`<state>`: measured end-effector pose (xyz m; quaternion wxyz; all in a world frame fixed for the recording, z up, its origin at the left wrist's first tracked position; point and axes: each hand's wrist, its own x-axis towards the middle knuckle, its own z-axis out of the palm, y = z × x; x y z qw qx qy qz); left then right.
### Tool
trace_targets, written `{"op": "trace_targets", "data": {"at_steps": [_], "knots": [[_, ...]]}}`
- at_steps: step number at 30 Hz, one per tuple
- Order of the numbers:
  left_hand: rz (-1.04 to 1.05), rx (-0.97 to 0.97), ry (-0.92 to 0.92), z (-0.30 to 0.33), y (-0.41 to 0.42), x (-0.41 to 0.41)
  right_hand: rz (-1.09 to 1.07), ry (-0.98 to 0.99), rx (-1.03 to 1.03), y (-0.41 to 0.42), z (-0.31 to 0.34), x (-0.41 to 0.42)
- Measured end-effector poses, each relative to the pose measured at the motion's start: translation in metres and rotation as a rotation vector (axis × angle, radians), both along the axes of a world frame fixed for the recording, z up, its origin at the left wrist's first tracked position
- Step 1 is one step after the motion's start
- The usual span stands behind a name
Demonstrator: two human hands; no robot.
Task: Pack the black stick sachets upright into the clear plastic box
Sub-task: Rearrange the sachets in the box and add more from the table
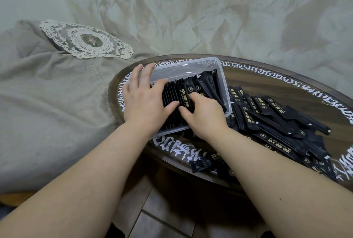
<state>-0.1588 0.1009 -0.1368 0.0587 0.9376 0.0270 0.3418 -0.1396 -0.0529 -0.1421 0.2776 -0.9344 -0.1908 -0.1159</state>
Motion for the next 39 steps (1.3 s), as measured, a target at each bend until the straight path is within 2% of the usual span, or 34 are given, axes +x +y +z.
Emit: {"op": "trace_targets", "data": {"at_steps": [10,16,20,24,32,35,39], "knots": [[0.002,0.018,0.004,0.0,-0.001,-0.001,-0.044,0.127,0.214,-0.001,0.006,0.0],[0.001,0.009,0.007,0.001,-0.001,-0.001,-0.115,0.089,0.086,0.001,0.003,0.005],[0.005,0.005,0.013,0.0,-0.002,-0.001,-0.058,0.08,0.054,-0.001,0.001,0.004],[0.009,0.0,0.013,0.001,-0.001,-0.001,-0.014,0.098,0.108,-0.004,0.004,0.003],[0.006,0.008,0.017,0.001,-0.002,-0.001,-0.111,0.247,0.305,0.004,0.008,0.011],[0.003,0.01,0.017,0.001,-0.002,-0.001,-0.098,0.263,0.196,0.003,0.007,0.012],[0.008,0.003,0.03,0.002,-0.001,-0.002,-0.106,0.098,-0.024,0.004,0.005,0.006]]}}
